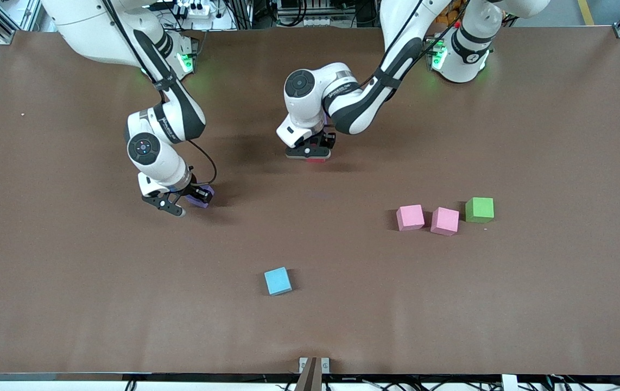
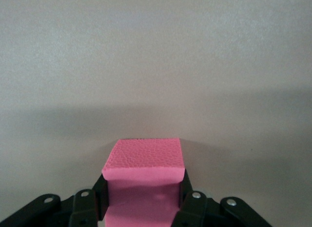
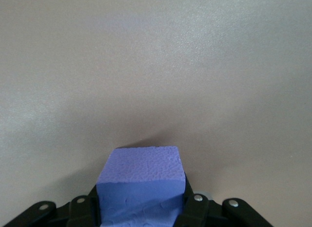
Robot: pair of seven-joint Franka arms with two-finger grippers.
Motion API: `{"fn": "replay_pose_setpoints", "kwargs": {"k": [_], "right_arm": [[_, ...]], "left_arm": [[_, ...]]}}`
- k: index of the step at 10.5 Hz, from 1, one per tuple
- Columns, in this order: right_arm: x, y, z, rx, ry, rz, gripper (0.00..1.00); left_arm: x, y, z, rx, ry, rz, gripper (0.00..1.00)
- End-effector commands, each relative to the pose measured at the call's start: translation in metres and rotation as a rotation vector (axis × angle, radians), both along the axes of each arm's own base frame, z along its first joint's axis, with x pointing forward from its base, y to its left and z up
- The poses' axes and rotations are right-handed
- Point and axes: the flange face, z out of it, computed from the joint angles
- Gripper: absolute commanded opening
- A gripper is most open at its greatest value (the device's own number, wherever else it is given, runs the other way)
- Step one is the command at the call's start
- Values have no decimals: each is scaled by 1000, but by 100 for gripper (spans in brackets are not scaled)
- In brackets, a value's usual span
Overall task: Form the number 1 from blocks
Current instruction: 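Place purple beside red with the right gripper while the left gripper reaches pink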
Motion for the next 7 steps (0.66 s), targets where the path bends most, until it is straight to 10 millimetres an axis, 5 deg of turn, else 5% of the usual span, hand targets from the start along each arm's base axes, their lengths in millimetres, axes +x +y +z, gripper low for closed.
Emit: {"fn": "replay_pose_setpoints", "kwargs": {"k": [1, 4, 7], "right_arm": [[3, 7, 17, 2, -30, 12, 41], [1, 30, 69, 23, -99, 57, 43], [-6, 49, 86, 31, -122, 103, 45]], "left_arm": [[-21, 7, -13, 11, 5, 1, 0], [-33, 8, -18, 15, 1, -16, 0], [-47, 14, -32, 2, -31, -29, 0]]}}
